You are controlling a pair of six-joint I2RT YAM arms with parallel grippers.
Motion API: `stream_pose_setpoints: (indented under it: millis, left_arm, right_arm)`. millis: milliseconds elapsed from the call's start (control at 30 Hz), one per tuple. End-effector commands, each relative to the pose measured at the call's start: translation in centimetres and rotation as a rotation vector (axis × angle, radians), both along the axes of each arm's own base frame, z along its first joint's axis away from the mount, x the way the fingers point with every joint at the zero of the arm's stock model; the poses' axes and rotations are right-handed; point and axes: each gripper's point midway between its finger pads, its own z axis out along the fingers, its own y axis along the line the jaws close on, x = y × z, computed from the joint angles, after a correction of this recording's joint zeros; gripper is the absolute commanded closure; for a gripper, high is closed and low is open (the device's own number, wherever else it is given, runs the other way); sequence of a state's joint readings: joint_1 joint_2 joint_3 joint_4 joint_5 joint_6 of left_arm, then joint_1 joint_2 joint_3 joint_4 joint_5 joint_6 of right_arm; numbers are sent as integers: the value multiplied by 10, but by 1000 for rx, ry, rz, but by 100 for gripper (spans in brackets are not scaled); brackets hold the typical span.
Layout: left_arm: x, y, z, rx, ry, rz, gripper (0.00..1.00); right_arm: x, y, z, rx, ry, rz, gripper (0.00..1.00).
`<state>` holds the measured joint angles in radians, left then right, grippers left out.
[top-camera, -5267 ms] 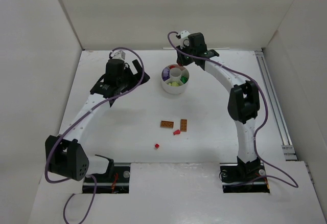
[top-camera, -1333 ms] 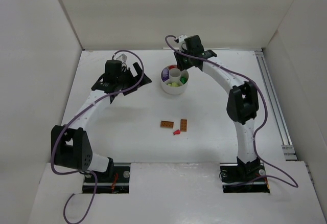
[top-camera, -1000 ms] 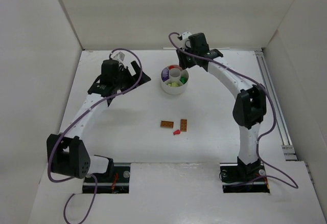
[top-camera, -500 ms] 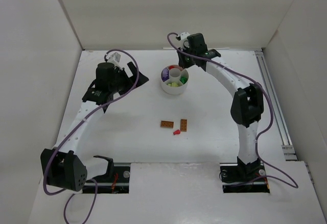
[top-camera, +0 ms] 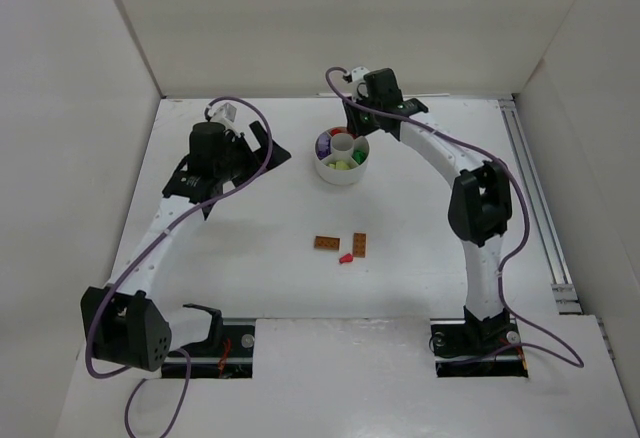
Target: Sort the legos into containers by color
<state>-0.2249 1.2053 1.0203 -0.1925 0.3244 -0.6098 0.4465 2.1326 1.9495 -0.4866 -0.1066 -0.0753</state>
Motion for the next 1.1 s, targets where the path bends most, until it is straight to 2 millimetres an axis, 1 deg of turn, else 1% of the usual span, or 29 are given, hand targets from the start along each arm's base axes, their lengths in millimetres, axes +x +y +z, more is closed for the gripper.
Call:
stream_pose_setpoints:
  millis: [0, 33, 100, 133, 167, 233, 267, 300, 333, 367, 400, 433, 467, 500, 533, 567, 600, 633, 667, 700, 767, 800, 833, 867, 900, 933, 967, 1033, 1067]
  left_arm:
    - [4, 2, 6, -3, -20, 9, 0]
    - [4, 2, 6, -3, -20, 9, 0]
    - [4, 2, 6, -3, -20, 9, 0]
    - [4, 2, 6, -3, -20, 9, 0]
    - [4, 2, 6, 4, -24, 5, 0]
    - [4, 2, 6, 4, -24, 5, 0]
    - [3, 2, 9, 2, -33, 5, 0]
    - [2, 2, 9, 2, -33, 5, 0]
    - [1, 3, 13, -1, -43, 5, 0]
    - [0, 3, 16, -3, -52, 5, 0]
    - [-1, 3, 14, -1, -43, 5, 0]
    - [-3, 4, 19, -4, -57, 5, 0]
    - [-4, 4, 13, 6, -48, 1, 0]
    - [-11, 6, 14, 5, -53, 1, 0]
    - [-13, 6, 14, 5, -55, 1, 0]
    - [-18, 7, 7, 9, -37, 1, 0]
    - [-23, 8, 11, -2, -49, 5, 0]
    - [-27, 7, 11, -7, -51, -4, 0]
    - [-31, 8, 8, -13, -38, 0, 0]
    - [-35, 9, 1, -10, -26, 0, 0]
    - [-44, 10, 1, -32, -18, 12, 0]
    - [-47, 10, 0, -32, -19, 12, 0]
    - [-54, 10, -3, -45, -15, 9, 0]
    - [-58, 8, -4, -46, -17, 0, 0]
    - [-61, 9, -6, -53, -15, 4, 0]
    - [-64, 7, -9, -53, -16, -5, 0]
    - [-68, 7, -6, -66, -29, -1, 0]
    - [-72, 8, -3, -69, -44, -1, 0]
    - [-75, 9, -3, -71, -51, -2, 0]
  right_arm:
    - [10, 10, 14, 49, -44, 11, 63]
    - [10, 12, 18, 59, -49, 19, 57]
    - [10, 14, 20, 68, -55, 28, 55]
    - [12, 15, 24, 72, -63, 28, 55]
    - [12, 15, 24, 72, -63, 28, 57]
    - [9, 15, 37, 86, -82, 36, 58]
    - [4, 14, 49, 88, -104, 57, 58]
    - [0, 12, 57, 83, -118, 64, 58]
    - [-11, 12, 49, 55, -108, 77, 58]
    - [-25, 8, 71, 50, -145, 81, 58]
    - [-35, 8, 75, 39, -168, 90, 58]
    - [-49, 9, 76, 34, -174, 111, 56]
    - [-78, 18, 45, 12, -122, 154, 55]
    - [-99, 18, 62, 12, -165, 192, 53]
    - [-122, 27, 56, 18, -154, 258, 51]
    - [-160, 37, 22, -20, -88, 341, 51]
    - [-181, 39, 26, -32, -110, 391, 49]
    - [-199, 43, 15, -42, -89, 426, 49]
    - [-213, 43, 4, -71, -76, 437, 47]
    - [-244, 46, -23, -96, -16, 484, 47]
    - [-264, 49, -38, -86, 17, 499, 44]
    - [-278, 49, -53, -92, 54, 519, 44]
    - [-284, 50, -60, -97, 76, 523, 44]
    - [-285, 51, -61, -109, 70, 510, 41]
    - [-294, 54, -69, -131, 79, 530, 41]
    - [-296, 55, -73, -149, 79, 530, 41]
    - [-298, 54, -82, -184, 91, 526, 41]
    - [-303, 52, -94, -232, 103, 524, 41]
    - [-299, 52, -98, -248, 106, 515, 41]
